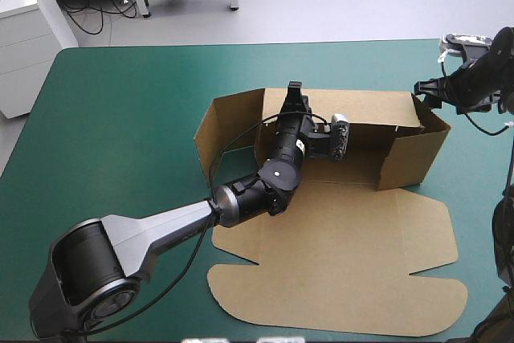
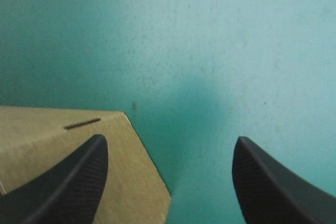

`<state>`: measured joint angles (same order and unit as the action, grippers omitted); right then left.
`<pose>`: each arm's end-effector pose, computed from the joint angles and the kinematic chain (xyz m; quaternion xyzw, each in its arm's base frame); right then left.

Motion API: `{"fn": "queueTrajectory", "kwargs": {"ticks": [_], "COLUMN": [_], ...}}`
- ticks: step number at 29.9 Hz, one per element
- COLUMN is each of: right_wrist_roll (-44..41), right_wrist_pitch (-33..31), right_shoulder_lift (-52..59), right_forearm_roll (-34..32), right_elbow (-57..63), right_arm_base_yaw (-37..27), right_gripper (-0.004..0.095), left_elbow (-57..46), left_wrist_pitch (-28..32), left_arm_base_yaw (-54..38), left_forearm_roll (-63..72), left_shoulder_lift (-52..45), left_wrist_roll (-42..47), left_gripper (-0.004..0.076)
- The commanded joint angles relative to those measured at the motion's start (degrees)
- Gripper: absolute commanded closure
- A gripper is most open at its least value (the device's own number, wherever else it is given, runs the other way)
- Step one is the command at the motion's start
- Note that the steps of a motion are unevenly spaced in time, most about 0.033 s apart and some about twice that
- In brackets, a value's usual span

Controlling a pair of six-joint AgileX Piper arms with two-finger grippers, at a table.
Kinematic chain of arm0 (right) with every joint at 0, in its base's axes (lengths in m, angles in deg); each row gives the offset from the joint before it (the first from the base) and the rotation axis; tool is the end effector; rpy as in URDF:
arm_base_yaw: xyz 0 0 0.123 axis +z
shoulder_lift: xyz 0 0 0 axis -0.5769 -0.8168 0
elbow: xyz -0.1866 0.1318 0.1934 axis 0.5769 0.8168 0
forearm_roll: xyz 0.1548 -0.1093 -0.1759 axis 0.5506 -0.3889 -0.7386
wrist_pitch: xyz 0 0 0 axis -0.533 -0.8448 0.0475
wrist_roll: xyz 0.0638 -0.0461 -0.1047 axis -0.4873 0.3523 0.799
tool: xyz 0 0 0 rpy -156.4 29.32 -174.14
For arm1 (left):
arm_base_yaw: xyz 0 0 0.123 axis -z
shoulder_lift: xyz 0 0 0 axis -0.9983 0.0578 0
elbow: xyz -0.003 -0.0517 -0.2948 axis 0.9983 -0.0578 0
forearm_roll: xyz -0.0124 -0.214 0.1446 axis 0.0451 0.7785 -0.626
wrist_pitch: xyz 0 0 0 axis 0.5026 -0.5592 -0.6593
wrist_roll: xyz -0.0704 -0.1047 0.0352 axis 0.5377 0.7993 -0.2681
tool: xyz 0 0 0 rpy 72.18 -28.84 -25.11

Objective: Fold the box

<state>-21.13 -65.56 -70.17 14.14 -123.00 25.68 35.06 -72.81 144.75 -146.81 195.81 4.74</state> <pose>0.4105 -0.0470 0.3307 0.0084 0.9740 0.0510 0.2207 0.3203 -0.3635 0.2908 0.6066 0.5190 0.3055 0.5190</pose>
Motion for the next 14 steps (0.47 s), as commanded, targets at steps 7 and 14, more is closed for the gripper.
{"fn": "queueTrajectory", "kwargs": {"ticks": [7, 14], "right_wrist_roll": [3.51, 4.24], "right_wrist_pitch": [12.18, 24.5], "right_shoulder_lift": [13.76, 21.91], "right_forearm_roll": [4.29, 7.48], "right_elbow": [16.45, 31.05], "right_arm_base_yaw": [-0.4, -0.4], "right_gripper": [0.0289, 0.0289], "left_elbow": [1.3, 1.3], "left_wrist_pitch": [-0.53, -0.65], "left_arm_base_yaw": [0.27, 0.27], "left_forearm_roll": [-0.61, -0.61], "left_shoulder_lift": [-2.36, -2.36], "left_wrist_roll": [0.8, 0.8], "left_gripper": [0.0734, 0.0734]}}
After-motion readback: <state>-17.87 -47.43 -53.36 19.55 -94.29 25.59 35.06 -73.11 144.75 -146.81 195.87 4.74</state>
